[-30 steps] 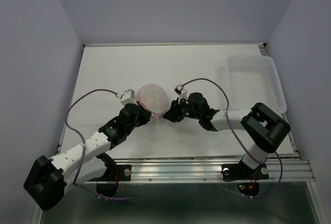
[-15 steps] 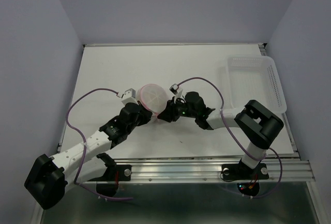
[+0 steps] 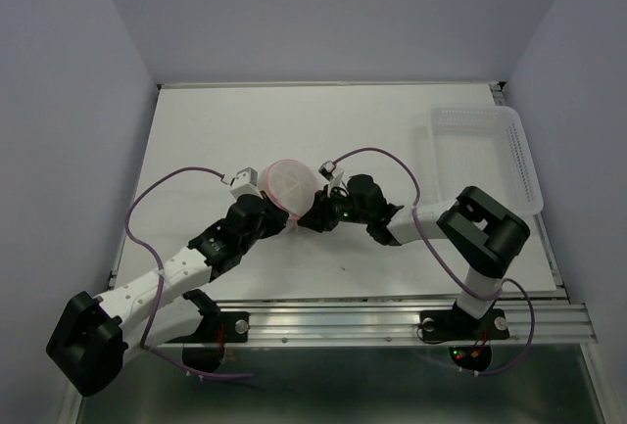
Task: Unzip the laundry bag and remove the bra
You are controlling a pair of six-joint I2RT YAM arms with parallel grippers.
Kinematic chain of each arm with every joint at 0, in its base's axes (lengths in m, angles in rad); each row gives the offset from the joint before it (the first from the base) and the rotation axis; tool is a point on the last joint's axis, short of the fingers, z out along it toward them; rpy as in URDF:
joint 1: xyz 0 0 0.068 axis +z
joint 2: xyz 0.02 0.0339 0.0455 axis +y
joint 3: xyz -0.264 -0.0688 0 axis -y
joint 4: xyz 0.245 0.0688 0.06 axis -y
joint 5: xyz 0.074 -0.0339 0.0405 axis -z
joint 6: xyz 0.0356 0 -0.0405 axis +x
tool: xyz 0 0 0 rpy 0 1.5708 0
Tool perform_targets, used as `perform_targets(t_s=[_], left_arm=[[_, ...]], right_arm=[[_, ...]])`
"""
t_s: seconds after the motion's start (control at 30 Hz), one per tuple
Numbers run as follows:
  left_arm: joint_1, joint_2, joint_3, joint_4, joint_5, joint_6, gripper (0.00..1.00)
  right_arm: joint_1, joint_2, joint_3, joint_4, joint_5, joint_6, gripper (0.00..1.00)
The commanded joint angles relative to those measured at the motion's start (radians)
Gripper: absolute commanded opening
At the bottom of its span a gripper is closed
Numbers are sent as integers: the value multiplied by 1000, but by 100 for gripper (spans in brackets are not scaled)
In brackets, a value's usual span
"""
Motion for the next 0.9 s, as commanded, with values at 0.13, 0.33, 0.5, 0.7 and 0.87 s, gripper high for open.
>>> perform_targets(t_s=[0.13,0.33,0.5,0.7,0.87], left_arm=[[2,-4,36,28,3,-6,0],[2,0,38,28,1,-16,0],[2,0,35,37,3,-24,0],[2,-1,26,46,9,-30,0],[2,-3,21,48,10,-32,0]], right_arm=[[14,7,41,102,-20,6,31],[14,8,43,113,-24,13,31],[14,16,44,122,-34,20,30],[23,21,49,133,-43,26,25],[23,21,47,140,-44,30,18]])
